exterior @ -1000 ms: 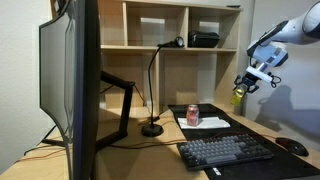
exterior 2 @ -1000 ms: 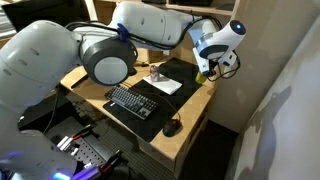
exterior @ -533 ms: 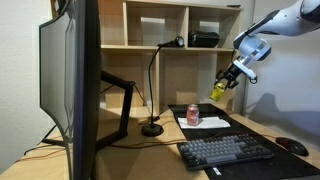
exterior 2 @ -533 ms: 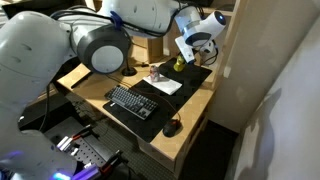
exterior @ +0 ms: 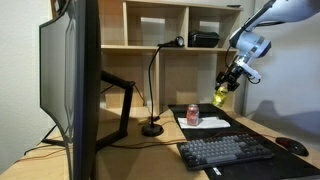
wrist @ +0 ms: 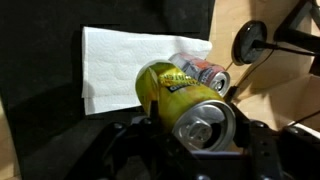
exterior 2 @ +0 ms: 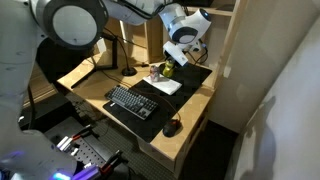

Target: Place the soda cans on the paper

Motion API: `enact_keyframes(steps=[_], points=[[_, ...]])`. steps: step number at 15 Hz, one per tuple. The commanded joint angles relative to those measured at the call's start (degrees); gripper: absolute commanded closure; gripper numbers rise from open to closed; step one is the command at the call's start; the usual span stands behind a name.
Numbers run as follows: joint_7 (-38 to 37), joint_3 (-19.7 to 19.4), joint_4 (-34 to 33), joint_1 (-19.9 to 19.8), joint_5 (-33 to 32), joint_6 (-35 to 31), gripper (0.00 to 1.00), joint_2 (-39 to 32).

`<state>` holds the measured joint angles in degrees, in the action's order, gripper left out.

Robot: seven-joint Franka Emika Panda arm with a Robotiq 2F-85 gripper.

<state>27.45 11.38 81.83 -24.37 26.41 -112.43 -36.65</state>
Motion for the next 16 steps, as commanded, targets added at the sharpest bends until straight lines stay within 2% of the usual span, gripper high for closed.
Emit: enact_keyframes(steps=[1, 4, 5, 7, 8, 13, 16], points=[[6.4, -3.3, 13.7, 2.5, 1.3, -9.6, 0.6, 6.6], [9.2, -3.5, 20.5, 2.9, 4.1, -15.1, 0.6, 8.7], [7.2, -4.1, 13.3, 3.4, 2.6, -10.6, 0.35, 4.6], [8.0, -4.1, 16.5, 3.6, 3.3, -13.1, 0.35, 5.6], [8.0, -4.2, 17.1, 3.7, 3.3, -13.3, 0.6, 5.9], [7.5, -5.8, 18.0, 8.2, -2.5, -22.0, 0.6, 4.9], [7.3, -5.7, 16.7, 8.7, -4.3, -24.3, 0.6, 3.3]])
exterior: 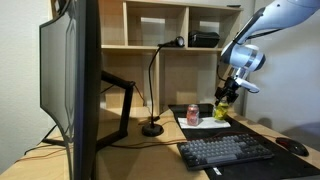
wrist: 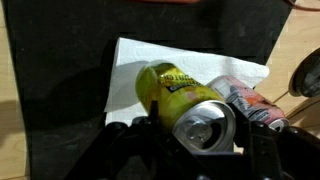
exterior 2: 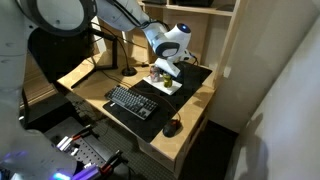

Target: Place the soda cans on the paper

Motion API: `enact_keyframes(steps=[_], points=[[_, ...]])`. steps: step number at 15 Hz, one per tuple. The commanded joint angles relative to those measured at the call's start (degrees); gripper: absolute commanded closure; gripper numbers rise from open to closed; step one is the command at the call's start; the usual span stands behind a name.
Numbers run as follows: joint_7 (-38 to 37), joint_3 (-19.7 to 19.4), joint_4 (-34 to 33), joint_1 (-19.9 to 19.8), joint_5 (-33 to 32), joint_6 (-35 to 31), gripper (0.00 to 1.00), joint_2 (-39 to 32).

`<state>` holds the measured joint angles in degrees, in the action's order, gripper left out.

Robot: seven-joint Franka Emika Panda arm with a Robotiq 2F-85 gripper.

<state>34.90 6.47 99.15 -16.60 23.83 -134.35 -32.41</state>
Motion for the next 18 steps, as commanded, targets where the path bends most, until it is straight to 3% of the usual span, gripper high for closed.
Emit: enact_keyframes(steps=[1, 4, 6, 7, 8, 9, 14, 18], points=[[-0.7, -0.9, -0.7, 1.1, -2.2, -3.1, 0.6, -1.3], [-3.1, -1.3, -1.1, 0.9, -3.8, -2.0, 0.6, -1.9], [-3.2, 1.2, -1.3, -1.3, 0.7, -0.1, 0.6, -2.4], [-3.1, -0.3, -0.4, 0.0, -1.9, -1.6, 0.35, -1.5], [-3.1, 0.0, -0.4, -0.2, -0.8, -1.4, 0.35, -1.6], [-3.1, 0.2, -0.4, -0.3, -0.3, -1.3, 0.6, -1.7], [-6.6, 0.2, -4.9, 3.7, -4.7, -0.4, 0.6, -1.3], [-15.8, -2.5, -9.9, 7.7, -10.7, 1.1, 0.6, -4.9]])
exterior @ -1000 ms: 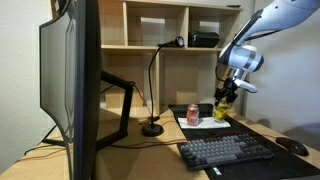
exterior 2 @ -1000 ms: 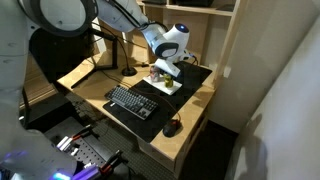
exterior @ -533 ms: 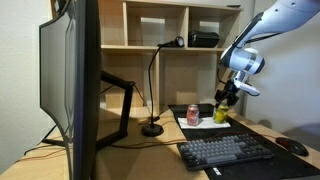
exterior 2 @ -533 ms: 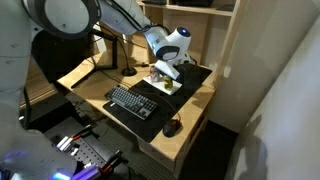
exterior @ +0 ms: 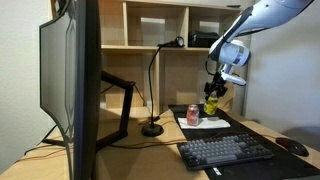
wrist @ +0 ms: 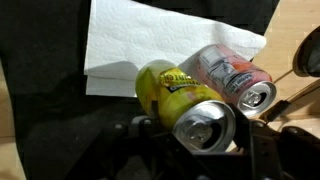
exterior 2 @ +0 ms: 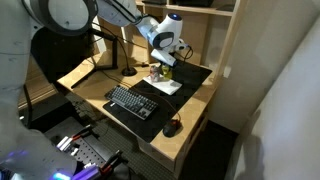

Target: Place the soda cans on the paper

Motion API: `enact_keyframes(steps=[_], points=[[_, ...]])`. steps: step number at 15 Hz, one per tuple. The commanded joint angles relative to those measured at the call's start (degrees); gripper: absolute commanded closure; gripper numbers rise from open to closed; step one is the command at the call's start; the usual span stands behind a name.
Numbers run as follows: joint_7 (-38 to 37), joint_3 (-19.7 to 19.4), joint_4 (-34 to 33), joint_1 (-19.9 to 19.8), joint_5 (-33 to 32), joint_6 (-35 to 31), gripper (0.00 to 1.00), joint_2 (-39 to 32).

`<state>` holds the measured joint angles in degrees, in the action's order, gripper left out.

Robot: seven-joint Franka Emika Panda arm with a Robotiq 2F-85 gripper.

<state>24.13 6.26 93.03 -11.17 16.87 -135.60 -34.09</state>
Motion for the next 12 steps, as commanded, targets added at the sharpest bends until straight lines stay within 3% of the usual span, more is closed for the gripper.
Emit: enact_keyframes(steps=[1, 5, 12], points=[[-6.4, -2.6, -4.1, 2.7, -4.7, 3.1, 0.6, -3.9], [-7.9, -2.0, -5.0, 1.9, -4.3, 5.3, 0.6, -7.8], [-7.2, -1.4, -6.0, 0.8, -2.4, 1.7, 0.6, -9.8]])
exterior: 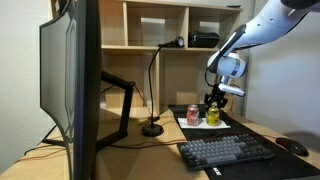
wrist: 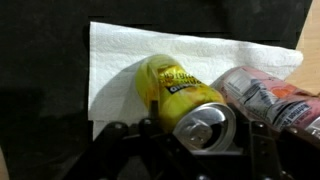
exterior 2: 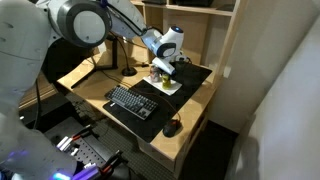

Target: Place the soda cans on the paper

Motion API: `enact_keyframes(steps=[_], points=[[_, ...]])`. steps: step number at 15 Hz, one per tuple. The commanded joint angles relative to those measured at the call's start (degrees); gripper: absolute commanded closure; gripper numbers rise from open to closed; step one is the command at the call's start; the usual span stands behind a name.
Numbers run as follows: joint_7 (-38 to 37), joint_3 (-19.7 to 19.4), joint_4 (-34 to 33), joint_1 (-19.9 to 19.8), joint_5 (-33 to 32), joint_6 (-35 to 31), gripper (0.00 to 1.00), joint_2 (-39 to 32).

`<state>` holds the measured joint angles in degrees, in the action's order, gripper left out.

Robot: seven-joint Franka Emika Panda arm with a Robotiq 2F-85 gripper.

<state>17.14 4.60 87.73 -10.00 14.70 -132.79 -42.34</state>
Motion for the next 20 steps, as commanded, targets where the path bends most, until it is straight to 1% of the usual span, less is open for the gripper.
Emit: enact_keyframes(steps=[1, 2, 3, 4, 5, 9, 15, 17, 18, 19, 20], points=[[-0.2, 0.2, -0.5, -0.2, -0.5, -0.4, 0.1, -1.5], [0.4, 0.6, -0.2, -0.5, -0.3, 0.1, 0.08, -1.2], [0.5, 0.7, 0.1, -0.5, -0.3, 0.2, 0.03, -1.1], [0.8, 0.8, 0.4, -0.5, -0.2, 0.2, 0.01, -0.9], [1.0, 1.1, 0.5, -0.7, -0.1, 0.2, 0.0, -0.8], [1.9, 1.5, 1.7, -0.9, 0.0, -0.5, 0.0, 1.4], [1.9, -0.7, 5.6, 0.5, -3.9, -3.9, 0.0, 8.4], [2.6, -0.1, 7.3, 0.0, -3.8, -5.7, 0.0, 10.5], [3.6, 1.1, 7.8, -1.1, -1.9, -3.9, 0.0, 11.5], [1.5, 0.1, 3.3, 0.0, -3.0, -3.0, 0.0, 8.0], [1.5, 0.1, 3.5, 0.0, -2.9, -3.0, 0.0, 8.5]])
